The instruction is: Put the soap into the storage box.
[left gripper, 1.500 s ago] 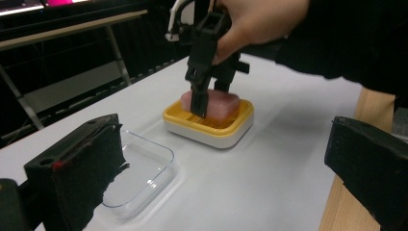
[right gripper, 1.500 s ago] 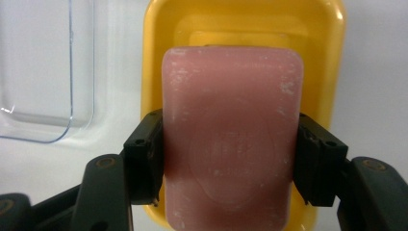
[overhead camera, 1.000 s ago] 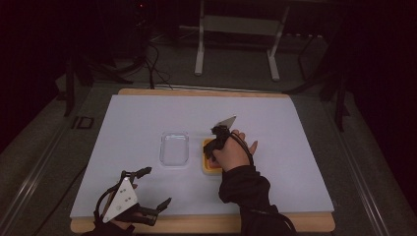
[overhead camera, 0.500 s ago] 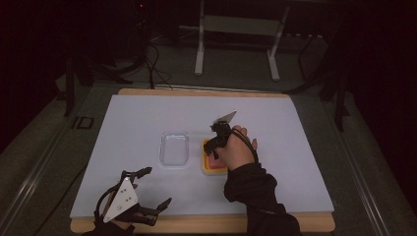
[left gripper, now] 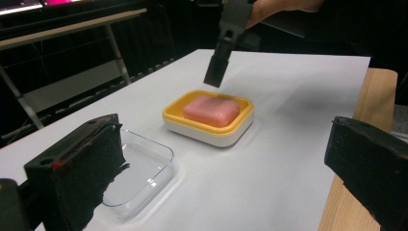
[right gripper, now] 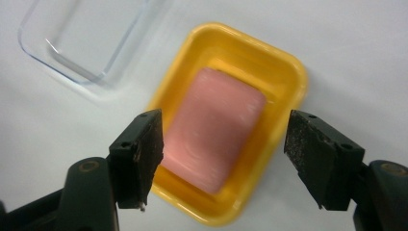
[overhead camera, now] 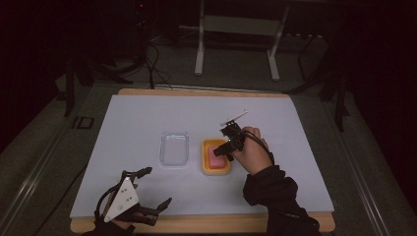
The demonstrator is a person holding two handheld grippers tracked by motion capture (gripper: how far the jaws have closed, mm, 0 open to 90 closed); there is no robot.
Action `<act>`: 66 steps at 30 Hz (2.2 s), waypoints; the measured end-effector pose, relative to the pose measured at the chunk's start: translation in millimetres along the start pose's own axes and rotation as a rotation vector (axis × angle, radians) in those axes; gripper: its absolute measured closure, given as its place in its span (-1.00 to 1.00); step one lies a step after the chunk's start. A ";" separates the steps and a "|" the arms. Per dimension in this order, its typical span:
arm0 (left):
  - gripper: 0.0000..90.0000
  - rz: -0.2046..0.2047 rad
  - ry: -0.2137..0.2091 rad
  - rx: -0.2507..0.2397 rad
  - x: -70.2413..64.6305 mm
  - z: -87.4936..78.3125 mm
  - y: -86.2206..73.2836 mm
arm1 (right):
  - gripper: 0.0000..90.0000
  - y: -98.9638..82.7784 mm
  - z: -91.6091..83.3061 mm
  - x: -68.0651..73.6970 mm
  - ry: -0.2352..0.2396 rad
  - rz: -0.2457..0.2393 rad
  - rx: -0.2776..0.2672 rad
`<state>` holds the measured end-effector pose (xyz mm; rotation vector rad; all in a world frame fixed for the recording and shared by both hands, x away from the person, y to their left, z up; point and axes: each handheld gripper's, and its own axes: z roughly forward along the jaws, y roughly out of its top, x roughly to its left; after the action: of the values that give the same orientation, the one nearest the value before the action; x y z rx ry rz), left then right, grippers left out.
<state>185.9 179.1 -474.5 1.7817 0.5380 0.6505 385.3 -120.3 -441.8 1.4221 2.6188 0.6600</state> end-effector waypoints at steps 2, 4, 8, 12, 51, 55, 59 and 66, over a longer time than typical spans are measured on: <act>-0.99 -0.001 -0.002 0.003 0.0 0.6 -0.1 | -0.33 -2.0 -1.3 -2.8 0.012 -0.017 -0.013; -0.99 0.000 -0.002 0.003 -0.1 0.7 -0.1 | -0.33 -4.2 -3.2 -4.9 0.017 -0.015 -0.019; -0.99 0.001 -0.002 0.004 -0.3 0.6 -0.1 | -0.39 -13.8 -12.3 -15.0 0.050 -0.099 -0.076; -0.99 0.000 -0.003 0.006 -0.2 1.0 -0.2 | -0.41 -22.4 -18.5 -25.8 0.079 -0.118 -0.104; -0.99 0.005 -0.001 0.009 -1.2 0.8 -0.4 | -0.43 -135.4 -48.2 -102.5 -0.016 0.000 -0.239; -0.99 0.006 -0.003 0.012 -1.1 1.1 -0.4 | -0.45 -145.4 -46.2 -105.7 -0.021 0.021 -0.226; -0.99 0.006 -0.002 0.011 -1.2 0.9 -0.4 | -0.46 -154.3 -44.7 -108.2 -0.028 0.035 -0.226; -0.99 0.006 -0.004 0.011 -1.4 1.6 -0.5 | -0.46 -166.6 -38.7 -108.7 -0.052 0.027 -0.192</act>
<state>185.9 177.2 -475.6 1.7958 0.5342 0.6490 305.9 -300.7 -489.0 1.4005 2.4253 0.8404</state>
